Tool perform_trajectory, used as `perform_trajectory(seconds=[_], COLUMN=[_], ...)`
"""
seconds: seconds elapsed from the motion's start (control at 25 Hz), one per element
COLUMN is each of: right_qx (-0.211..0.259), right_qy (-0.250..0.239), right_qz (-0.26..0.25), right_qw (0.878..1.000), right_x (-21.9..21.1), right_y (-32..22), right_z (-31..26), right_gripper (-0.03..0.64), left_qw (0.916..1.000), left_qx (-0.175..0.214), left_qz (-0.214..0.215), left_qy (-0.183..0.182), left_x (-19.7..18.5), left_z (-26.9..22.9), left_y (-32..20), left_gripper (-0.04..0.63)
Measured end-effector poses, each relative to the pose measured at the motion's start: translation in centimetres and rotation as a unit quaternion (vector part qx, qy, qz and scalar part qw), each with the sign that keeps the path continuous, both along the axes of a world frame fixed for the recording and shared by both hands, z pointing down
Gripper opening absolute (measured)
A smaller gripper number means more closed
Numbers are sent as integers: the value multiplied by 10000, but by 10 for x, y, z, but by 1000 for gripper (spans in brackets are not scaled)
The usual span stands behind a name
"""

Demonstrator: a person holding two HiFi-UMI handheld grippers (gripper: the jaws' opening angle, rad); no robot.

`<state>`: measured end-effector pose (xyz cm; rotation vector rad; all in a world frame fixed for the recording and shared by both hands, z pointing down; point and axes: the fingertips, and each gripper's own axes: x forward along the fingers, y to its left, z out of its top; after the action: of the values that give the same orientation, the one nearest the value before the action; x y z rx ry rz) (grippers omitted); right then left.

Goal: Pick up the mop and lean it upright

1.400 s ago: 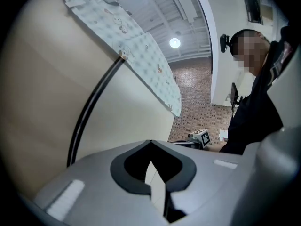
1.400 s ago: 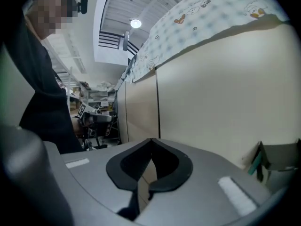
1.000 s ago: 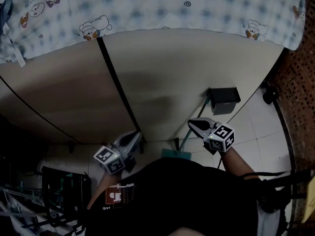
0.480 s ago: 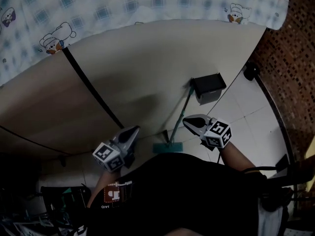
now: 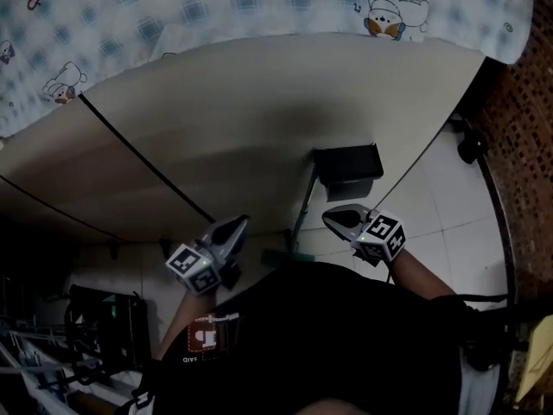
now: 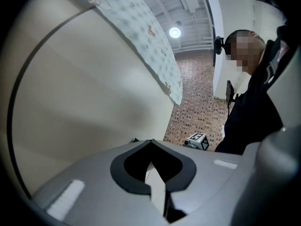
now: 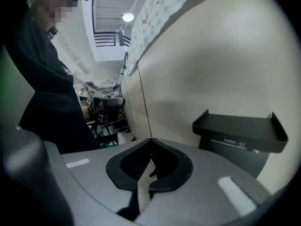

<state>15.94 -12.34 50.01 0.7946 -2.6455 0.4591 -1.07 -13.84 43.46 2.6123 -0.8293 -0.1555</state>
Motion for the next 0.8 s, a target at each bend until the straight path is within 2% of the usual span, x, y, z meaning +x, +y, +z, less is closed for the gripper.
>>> perform_trajectory(seconds=[0.16,0.28,0.4,0.56,0.8], right_qx=[-372,-447,-601,-906,-1272], right_qy=[58,126,191,251,797], right_qz=[-200,-172,121,565,1025], right_qw=[9991,9988,9979,9940,9833], right_x=[19,17,10,4,1], right_y=[0,-10,-25,-47,-76], right_z=[38,63,94,134,215], right_gripper=[27,53,75,106,138], left_qw=[9999,9994,9987,9965,9934], left_qx=[-84,-119,-228,-262,-501], left_qz=[69,219,369,625,792], left_qy=[-125,-235,-253,-493,-662], left_x=[41,54,50,38,13], left_z=[17,17,26,37,55], left_y=[1,-1,-3,-8,-9], left_gripper=[-6,-6,-6,-6,-6])
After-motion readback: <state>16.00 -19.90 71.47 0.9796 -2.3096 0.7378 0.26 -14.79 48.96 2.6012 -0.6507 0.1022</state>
